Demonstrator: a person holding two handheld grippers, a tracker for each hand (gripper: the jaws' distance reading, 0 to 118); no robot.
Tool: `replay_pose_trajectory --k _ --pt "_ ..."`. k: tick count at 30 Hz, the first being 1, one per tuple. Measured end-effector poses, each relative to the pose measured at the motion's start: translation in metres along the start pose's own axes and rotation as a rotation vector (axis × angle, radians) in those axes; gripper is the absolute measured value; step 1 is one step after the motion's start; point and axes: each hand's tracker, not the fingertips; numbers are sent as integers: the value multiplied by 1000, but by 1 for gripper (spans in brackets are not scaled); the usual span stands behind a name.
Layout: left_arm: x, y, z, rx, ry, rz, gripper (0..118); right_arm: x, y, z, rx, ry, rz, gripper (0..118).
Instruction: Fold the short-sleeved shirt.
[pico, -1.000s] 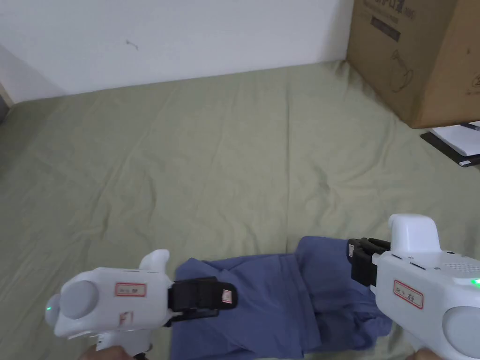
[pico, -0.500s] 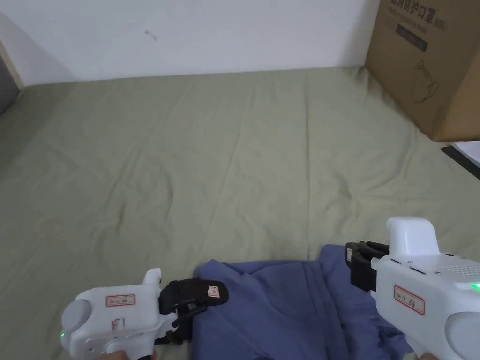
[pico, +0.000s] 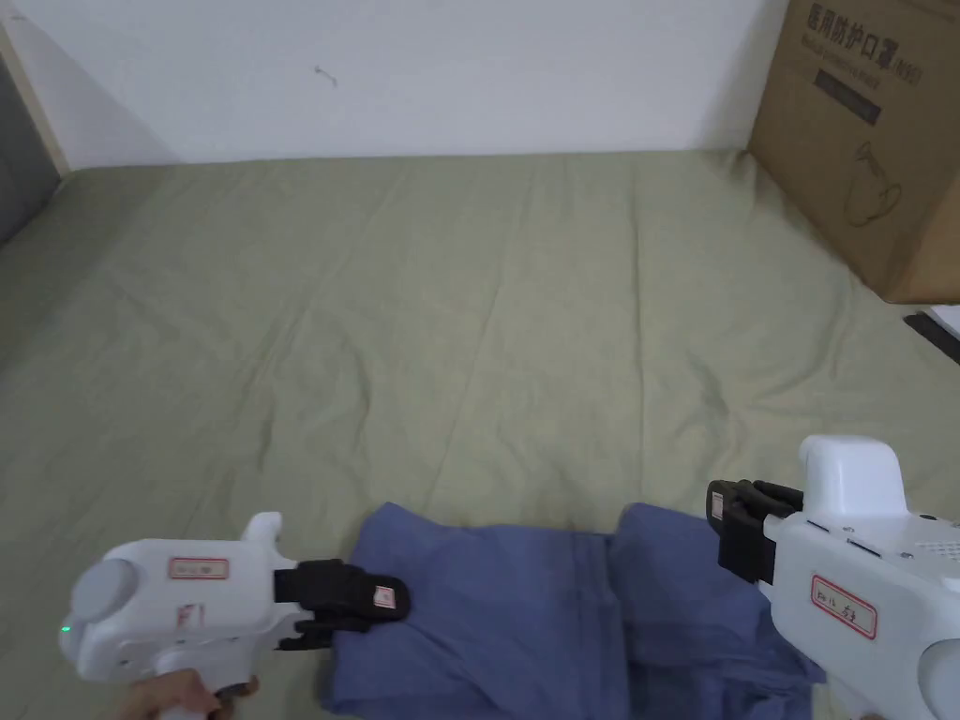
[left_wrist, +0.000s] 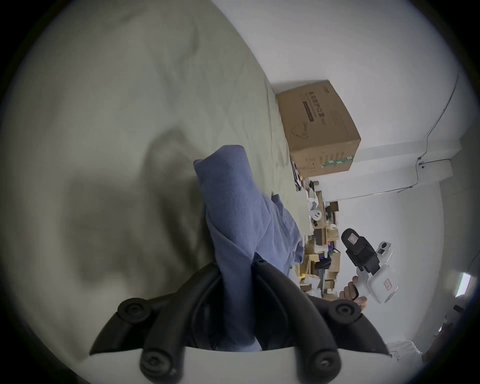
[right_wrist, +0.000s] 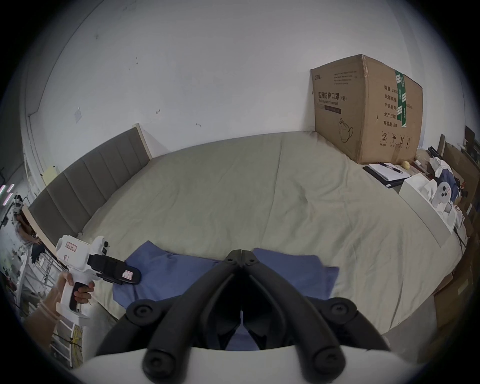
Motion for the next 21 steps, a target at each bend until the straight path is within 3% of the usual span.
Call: replay_pose_trajectory --k 7,11,12,19,21 --pt "-34 7 106 113 226 10 8 -13 -5 -6 10 29 6 0" --pt "-12 -7 131 185 315 15 8 -15 -10 -9 2 59 -5 0" --pt "-31 -1 133 195 316 6 8 -15 -11 -9 0 63 -3 0" --pt "99 -10 79 145 508 -206 8 4 -14 -1 15 88 -23 0" --pt "128 -9 53 106 492 -309 8 15 -15 2 22 87 -38 0"
